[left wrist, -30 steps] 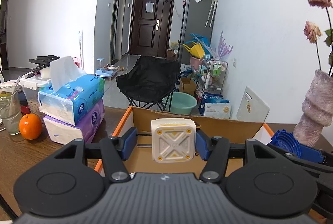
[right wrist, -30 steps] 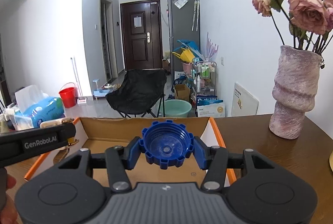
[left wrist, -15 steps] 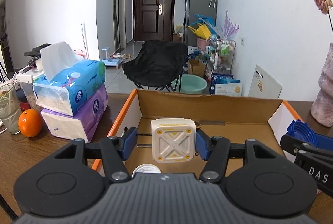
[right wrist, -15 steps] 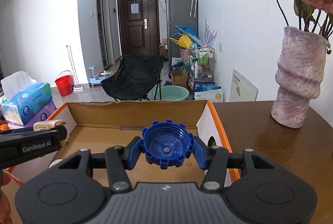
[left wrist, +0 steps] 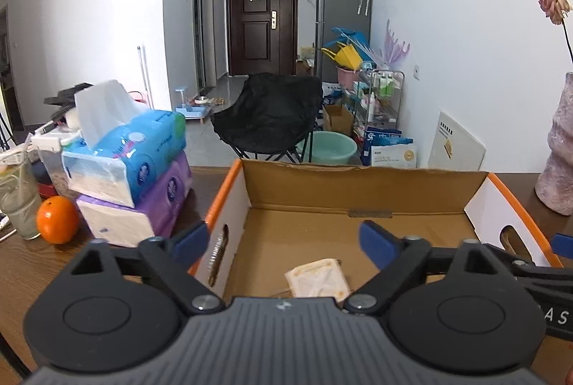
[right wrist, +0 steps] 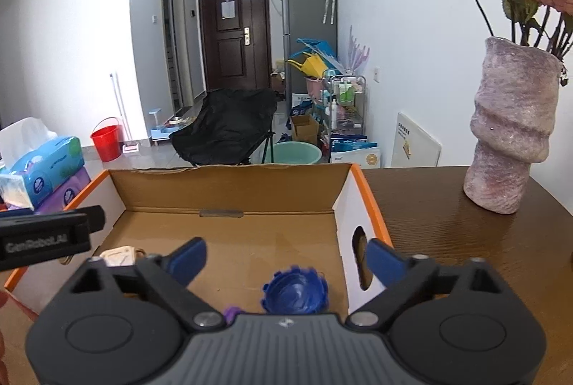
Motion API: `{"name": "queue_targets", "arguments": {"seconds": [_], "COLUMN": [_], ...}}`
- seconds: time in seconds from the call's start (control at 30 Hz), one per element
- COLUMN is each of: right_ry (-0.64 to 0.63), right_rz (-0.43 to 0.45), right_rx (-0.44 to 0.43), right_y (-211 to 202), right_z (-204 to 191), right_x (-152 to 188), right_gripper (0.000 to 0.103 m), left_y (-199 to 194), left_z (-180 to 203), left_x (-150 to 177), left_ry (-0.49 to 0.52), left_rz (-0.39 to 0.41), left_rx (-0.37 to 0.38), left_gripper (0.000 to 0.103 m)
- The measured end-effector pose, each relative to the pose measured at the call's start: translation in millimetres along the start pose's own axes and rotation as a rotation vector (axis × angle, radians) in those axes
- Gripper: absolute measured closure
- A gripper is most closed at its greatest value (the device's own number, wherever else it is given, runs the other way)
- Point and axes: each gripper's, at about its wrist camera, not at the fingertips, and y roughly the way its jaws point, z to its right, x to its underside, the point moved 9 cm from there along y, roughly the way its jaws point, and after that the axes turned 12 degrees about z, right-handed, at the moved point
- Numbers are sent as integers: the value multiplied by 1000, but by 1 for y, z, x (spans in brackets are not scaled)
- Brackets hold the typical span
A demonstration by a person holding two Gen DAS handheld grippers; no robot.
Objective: Organize rigid objects
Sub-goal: 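Open the left tool to drop the adapter while the right tool releases the blue cap, then withdraw both tools from the box back toward the remaining objects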
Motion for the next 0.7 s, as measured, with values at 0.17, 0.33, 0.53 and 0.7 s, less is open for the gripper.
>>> {"name": "queue_targets", "arguments": {"seconds": [0.17, 0.33, 0.53, 0.7], "right_ry": [6, 5, 5, 6], "right_rz": [1, -2, 0, -2], "right_rx": [10, 9, 13, 17], "right_y": [-2, -2, -4, -5], "right_z": [2, 1, 1, 1], "right_x": [-1, -1, -2, -2], "right_gripper": [0, 0, 0, 0], "left_y": [-3, -1, -2, -4], "left_z": [-3, -3, -3, -6], "left_x": [-4, -3, -3, -3], "left_ry": [-1, 5, 2, -6], "left_rz": [14, 7, 5, 4], "left_rx": [-16, -23, -25, -33], "left_gripper": [0, 0, 0, 0]}}
